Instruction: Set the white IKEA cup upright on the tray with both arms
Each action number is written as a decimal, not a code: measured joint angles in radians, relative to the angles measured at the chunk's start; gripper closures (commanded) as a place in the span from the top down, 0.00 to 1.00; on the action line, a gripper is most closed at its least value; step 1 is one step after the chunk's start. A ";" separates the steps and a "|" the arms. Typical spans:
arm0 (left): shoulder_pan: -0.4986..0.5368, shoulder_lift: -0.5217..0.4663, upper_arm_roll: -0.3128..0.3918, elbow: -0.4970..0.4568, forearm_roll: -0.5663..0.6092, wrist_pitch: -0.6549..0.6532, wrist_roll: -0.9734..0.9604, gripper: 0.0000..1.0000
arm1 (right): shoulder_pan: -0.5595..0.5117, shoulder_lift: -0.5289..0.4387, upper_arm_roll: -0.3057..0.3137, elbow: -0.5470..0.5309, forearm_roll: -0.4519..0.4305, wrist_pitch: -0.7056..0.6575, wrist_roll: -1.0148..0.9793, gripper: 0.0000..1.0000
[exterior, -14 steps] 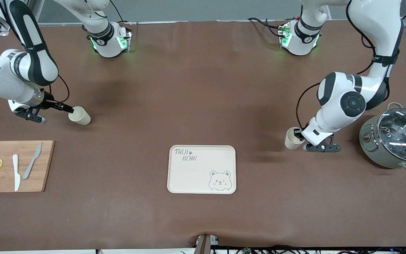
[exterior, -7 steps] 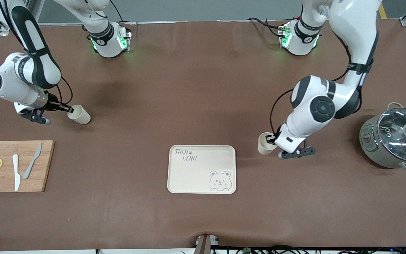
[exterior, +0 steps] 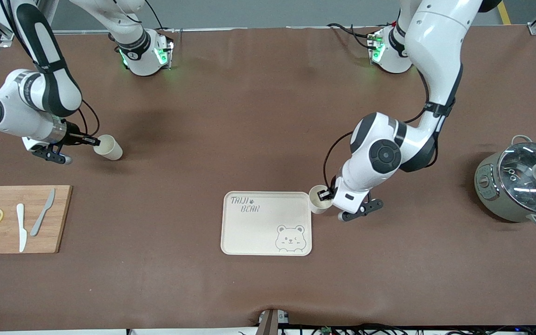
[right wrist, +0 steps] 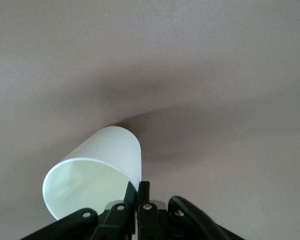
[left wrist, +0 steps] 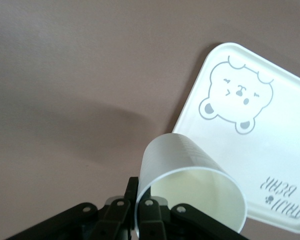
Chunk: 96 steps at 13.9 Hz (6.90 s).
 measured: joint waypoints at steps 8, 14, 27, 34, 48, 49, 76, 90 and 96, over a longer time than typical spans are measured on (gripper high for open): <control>-0.071 0.169 -0.001 0.180 -0.002 0.003 -0.206 0.00 | 0.000 -0.018 -0.004 0.382 -0.002 -0.412 0.001 0.00; -0.069 0.209 0.000 0.188 -0.002 0.044 -0.206 0.33 | -0.002 0.035 -0.009 0.584 -0.008 -0.566 0.001 0.00; -0.038 0.026 0.060 0.239 0.056 -0.002 -0.204 1.00 | 0.225 0.375 0.006 0.802 0.059 -0.388 0.276 0.00; 0.047 -0.146 0.104 0.237 0.128 -0.221 -0.140 1.00 | 0.552 0.526 0.012 0.956 0.154 -0.248 0.850 0.00; 0.271 -0.418 0.108 0.228 0.129 -0.560 0.057 1.00 | 0.718 0.639 0.006 0.973 0.232 -0.090 1.118 0.00; 0.283 -0.432 0.108 0.228 0.129 -0.592 0.107 1.00 | 0.718 0.646 0.006 0.974 0.233 -0.088 1.118 0.00; 0.288 -0.699 0.116 -0.010 0.129 -0.730 0.664 1.00 | 0.554 0.411 -0.063 1.218 0.052 -0.645 0.862 1.00; 0.284 -0.700 0.113 -0.016 0.129 -0.727 0.663 1.00 | 0.209 -0.120 -0.070 0.796 -0.036 -0.737 -0.051 1.00; 0.285 -0.737 0.095 -0.015 0.129 -0.776 0.664 1.00 | 0.158 -0.149 -0.060 0.851 -0.083 -0.779 -0.069 1.00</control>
